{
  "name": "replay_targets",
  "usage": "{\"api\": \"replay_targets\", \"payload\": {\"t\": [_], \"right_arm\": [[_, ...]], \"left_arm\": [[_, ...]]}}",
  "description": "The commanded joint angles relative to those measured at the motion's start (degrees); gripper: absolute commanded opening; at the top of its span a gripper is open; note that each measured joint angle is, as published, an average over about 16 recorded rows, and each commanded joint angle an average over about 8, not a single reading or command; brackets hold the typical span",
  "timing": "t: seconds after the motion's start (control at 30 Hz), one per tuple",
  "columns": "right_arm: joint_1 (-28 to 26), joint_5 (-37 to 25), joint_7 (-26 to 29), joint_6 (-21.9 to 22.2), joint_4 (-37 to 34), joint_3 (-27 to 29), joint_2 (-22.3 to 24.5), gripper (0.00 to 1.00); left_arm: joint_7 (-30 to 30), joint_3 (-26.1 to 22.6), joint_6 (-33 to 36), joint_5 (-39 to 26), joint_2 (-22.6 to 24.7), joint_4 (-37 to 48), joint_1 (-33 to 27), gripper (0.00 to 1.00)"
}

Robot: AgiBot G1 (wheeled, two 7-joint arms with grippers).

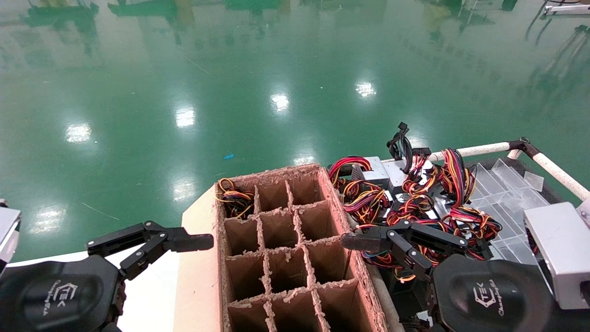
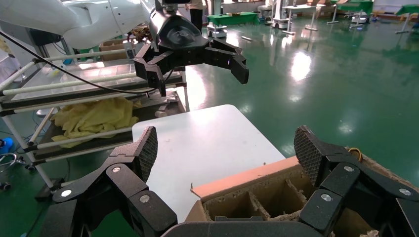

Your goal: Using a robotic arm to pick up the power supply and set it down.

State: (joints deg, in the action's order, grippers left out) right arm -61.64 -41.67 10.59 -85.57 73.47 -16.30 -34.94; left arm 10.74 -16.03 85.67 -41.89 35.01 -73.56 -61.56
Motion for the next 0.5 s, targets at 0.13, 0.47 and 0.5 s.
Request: {"api": "replay_targets", "payload": {"t": [0.13, 0.47, 0.5], "right_arm": [[0.0, 0.0, 0.0, 0.0, 0.0, 0.0, 0.0, 1.0], [0.0, 0.0, 0.0, 0.0, 0.0, 0.01, 0.0, 1.0], [0.0, 0.0, 0.0, 0.0, 0.0, 0.01, 0.0, 1.0]], "left_arm": [[0.0, 0.0, 0.0, 0.0, 0.0, 0.0, 0.0, 0.04], [0.0, 0.0, 0.0, 0.03, 0.0, 0.0, 0.0, 0.0], [0.0, 0.0, 0.0, 0.03, 0.0, 0.0, 0.0, 0.0]]}}
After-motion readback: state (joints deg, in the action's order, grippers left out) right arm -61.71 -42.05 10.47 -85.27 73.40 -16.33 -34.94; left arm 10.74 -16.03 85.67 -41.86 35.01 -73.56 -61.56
